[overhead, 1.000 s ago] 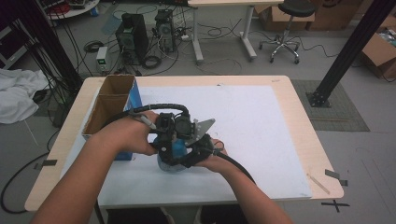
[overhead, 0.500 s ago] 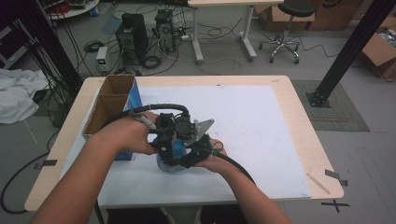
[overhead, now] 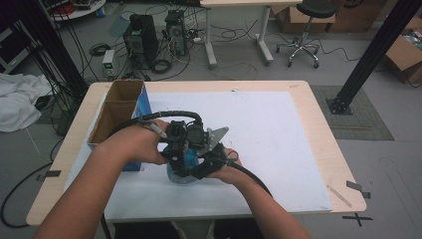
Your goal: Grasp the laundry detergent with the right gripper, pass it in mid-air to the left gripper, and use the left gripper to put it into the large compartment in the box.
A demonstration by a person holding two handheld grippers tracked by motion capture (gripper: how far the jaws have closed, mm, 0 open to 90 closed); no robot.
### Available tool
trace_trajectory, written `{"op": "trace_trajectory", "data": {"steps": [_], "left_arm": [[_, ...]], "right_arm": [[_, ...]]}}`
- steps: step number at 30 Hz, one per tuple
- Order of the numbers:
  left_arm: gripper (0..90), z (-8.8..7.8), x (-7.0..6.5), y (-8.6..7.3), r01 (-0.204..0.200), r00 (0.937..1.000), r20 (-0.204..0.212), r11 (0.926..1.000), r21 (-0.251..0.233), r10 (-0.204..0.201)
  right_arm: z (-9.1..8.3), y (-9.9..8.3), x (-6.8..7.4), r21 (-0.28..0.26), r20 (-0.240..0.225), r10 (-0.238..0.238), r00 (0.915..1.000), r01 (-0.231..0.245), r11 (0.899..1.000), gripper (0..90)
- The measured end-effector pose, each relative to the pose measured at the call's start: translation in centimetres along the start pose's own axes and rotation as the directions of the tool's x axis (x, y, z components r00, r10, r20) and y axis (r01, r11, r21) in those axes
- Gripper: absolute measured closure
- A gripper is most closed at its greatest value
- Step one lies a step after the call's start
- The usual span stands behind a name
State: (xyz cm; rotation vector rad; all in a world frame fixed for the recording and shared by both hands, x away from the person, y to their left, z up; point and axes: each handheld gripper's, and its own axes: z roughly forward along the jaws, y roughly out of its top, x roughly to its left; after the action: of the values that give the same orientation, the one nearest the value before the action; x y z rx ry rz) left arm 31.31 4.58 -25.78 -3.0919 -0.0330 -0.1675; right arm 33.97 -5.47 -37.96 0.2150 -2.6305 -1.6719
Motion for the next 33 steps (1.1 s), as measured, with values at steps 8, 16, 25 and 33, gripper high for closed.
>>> {"op": "trace_trajectory", "data": {"steps": [8,16,25,33], "left_arm": [[37.7,-0.1,0.0,0.1,0.001,0.9999,-0.011,0.9999,0.011,-0.001],[38.5,-0.3,0.2,0.0,0.015,0.9999,0.001,0.9999,0.006,-0.015],[38.7,-1.1,0.4,-0.2,0.025,0.9997,0.001,0.9997,-0.005,-0.025],[38.6,-1.1,0.9,0.0,0.033,0.9995,0.003,0.9992,0.021,-0.033]], "right_arm": [[0.0,0.1,0.0,0.0,0.007,0.001,1.0,-0.001,1.0,46.6],[-0.1,0.2,0.0,-0.006,0.016,0.006,0.9999,-0.006,1.0,46.2],[-0.6,0.3,0.0,-0.047,0.023,-0.004,0.9997,0.005,0.999,43.8],[-1.3,0.3,0.2,-0.049,0.05,0.0,0.9987,0.002,0.999,34.2]]}}
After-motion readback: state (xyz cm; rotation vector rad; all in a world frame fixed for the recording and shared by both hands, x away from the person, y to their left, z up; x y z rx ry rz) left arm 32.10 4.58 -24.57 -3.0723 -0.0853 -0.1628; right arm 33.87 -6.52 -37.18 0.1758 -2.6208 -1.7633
